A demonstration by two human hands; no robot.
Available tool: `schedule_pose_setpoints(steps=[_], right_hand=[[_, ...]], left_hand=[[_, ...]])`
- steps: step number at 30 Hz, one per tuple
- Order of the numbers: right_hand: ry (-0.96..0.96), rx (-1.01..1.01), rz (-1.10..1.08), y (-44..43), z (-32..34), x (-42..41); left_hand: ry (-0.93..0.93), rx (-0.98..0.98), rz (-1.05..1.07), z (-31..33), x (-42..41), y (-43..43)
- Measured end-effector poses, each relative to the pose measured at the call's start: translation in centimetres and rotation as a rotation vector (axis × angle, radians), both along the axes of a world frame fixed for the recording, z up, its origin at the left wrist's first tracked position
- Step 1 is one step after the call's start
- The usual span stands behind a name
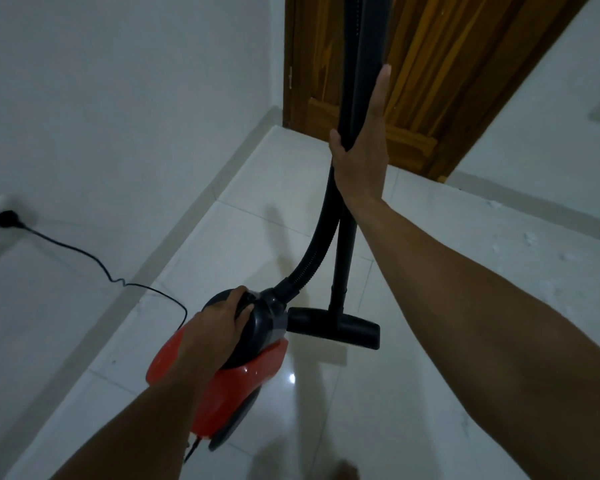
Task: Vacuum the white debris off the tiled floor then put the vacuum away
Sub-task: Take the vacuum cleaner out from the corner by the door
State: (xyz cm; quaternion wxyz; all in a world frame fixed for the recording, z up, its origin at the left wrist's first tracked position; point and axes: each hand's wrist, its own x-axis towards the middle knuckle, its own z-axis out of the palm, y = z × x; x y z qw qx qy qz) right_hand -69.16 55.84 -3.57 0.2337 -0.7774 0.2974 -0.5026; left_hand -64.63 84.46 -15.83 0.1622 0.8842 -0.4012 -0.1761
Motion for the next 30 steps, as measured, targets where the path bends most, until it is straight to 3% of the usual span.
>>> schedule_pose_setpoints(steps=[12,22,30], right_hand=[[-0.015,0.024,-0.054,7.2,-9.9,-7.7],[-0.022,-0.090,-0.093,11.3,-20.8,-11.1],[-0.014,-0.206,-0.190,9.4,-29.2,-12.7]], left_hand=[[-0.038,-0.073,-0.025,-13.3,-4.6,6.8],[-0.130,-0.090,-0.032,-25.7,-6.8,8.4],[-0.215,-0.152,-0.103,-33.9,-7.4,7.0]])
